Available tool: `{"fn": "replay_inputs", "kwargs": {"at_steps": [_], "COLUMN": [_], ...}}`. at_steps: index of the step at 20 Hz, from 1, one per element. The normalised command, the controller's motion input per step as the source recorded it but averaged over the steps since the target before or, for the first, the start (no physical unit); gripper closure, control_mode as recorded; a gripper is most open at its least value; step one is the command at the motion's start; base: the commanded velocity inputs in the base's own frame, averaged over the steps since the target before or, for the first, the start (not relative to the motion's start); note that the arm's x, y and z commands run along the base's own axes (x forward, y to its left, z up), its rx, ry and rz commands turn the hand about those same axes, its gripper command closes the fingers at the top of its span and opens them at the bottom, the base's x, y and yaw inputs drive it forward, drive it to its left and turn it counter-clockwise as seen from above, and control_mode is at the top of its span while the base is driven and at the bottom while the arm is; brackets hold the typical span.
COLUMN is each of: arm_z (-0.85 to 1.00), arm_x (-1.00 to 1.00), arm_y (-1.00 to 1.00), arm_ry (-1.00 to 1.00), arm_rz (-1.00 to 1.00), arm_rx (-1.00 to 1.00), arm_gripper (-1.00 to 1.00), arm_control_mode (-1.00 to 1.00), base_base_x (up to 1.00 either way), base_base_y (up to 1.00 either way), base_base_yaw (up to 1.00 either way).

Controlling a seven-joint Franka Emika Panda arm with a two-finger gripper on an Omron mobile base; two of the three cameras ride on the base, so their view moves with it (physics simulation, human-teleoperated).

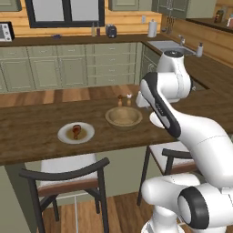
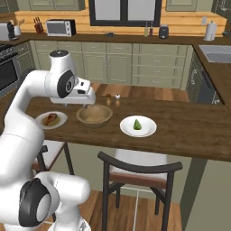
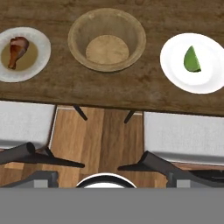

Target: Pick the chicken drumstick and lemon wedge from their plates and place them in the bowl. Then put the bowl in the fridge.

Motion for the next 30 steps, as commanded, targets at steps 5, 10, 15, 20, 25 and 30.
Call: {"fn": "replay_inputs", "kwargs": {"at_steps": [5, 10, 15, 20, 25, 30], "arm_z": [0.00, 0.00, 0.00, -0.20, -0.32, -0.45], "arm_x": [0.00, 0.00, 0.07, 0.46, 0.67, 0.72], "arm_y": [0.00, 0.00, 0.05, 0.60, 1.00, 1.00], "arm_ry": [0.00, 0.00, 0.01, 0.03, 0.00, 0.07], "arm_rz": [0.00, 0.00, -0.01, -0.01, 0.00, 0.00], "arm_rx": [0.00, 0.00, -0.01, -0.02, 0.00, 0.01], "arm_gripper": [-1.00, -1.00, -1.00, -1.00, -1.00, -1.00], "arm_control_mode": [1.00, 1.00, -1.00, -1.00, -1.00, -1.00], "base_base_x": [0.66, 0.78, 0.48, 0.00, 0.00, 0.00], "base_base_y": [0.30, 0.59, 0.31, 0.00, 0.00, 0.00], "base_base_yaw": [-0.01, 0.00, 0.00, 0.00, 0.00, 0.00]}}
